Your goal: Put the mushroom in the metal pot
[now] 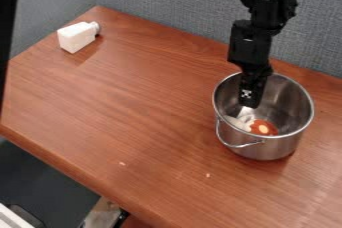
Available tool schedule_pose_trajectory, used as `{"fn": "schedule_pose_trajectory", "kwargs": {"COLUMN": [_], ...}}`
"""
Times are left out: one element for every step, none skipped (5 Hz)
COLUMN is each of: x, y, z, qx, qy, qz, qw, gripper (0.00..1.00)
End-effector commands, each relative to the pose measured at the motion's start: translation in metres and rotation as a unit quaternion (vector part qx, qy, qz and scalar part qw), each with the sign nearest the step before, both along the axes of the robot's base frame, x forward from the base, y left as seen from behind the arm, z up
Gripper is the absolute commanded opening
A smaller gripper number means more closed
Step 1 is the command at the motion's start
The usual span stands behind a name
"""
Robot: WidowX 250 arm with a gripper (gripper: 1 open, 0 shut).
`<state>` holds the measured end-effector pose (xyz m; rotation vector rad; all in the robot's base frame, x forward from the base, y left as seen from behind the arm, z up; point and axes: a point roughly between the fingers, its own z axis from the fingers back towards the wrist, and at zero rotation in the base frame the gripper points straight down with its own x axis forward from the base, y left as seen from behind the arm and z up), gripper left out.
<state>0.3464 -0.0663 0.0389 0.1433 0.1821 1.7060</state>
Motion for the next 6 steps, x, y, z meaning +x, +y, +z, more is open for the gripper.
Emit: {"fn": "schedule_pose_trajectory", "kwargs": {"x": [0.003, 0.005, 0.004, 0.004, 0.009, 0.012], "y": [-0.008, -0.017, -0.014, -0.013, -0.032, -0.050], "z": [0.000, -0.009, -0.011, -0.015, -0.011, -0.008], "qx": [-0.007, -0.015, -0.023, -0.031, -0.027, -0.024], "qy": [-0.013, -0.012, -0.004, 0.003, 0.011, 0.018], "qz": [0.031, 0.065, 0.026, -0.014, -0.064, -0.114], "qw": [0.9994, 0.9977, 0.9994, 0.9994, 0.9975, 0.9931], "gripper": [1.00, 1.00, 1.00, 1.00, 1.00, 1.00]}}
